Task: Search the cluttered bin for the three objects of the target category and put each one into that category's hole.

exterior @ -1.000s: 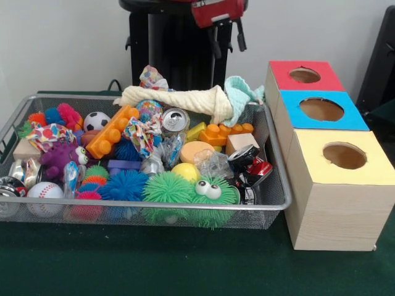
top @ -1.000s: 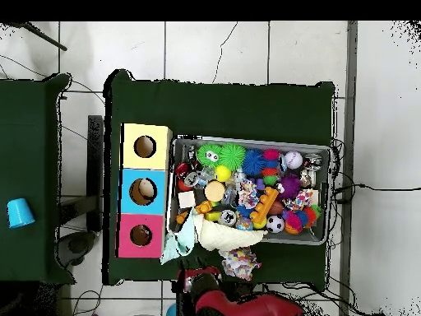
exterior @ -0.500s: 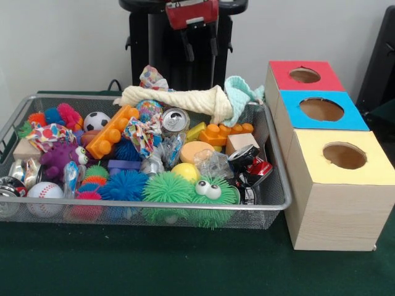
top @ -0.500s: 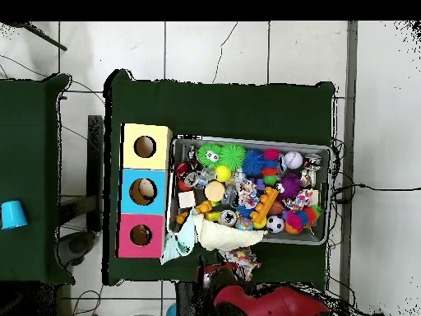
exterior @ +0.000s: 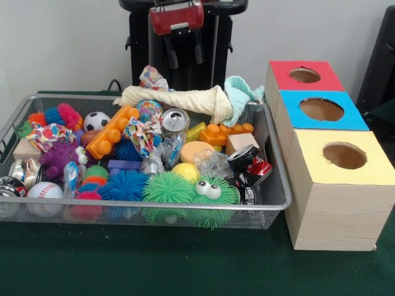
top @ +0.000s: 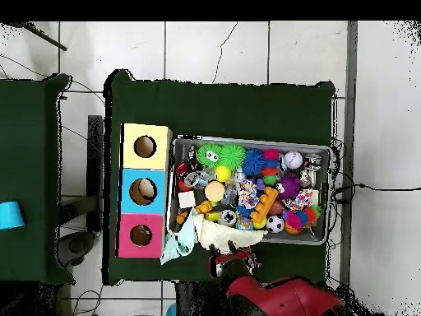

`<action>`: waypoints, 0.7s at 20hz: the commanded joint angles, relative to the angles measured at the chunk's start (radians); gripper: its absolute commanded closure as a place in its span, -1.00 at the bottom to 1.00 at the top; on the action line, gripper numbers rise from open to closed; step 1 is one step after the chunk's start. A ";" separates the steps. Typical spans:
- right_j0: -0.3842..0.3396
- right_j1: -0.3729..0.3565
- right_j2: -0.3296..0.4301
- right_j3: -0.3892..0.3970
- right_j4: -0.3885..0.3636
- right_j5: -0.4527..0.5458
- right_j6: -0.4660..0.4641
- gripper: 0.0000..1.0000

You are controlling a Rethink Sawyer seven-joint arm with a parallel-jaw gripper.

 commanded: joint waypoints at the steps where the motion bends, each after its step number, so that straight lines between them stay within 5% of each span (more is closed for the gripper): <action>1: -0.065 0.011 0.126 -0.183 -0.057 0.138 -0.079 -1.00; 8: -0.098 0.041 0.136 -0.259 -0.098 0.156 -0.101 -1.00; 14: -0.188 0.055 0.232 -0.282 -0.096 0.225 -0.165 -1.00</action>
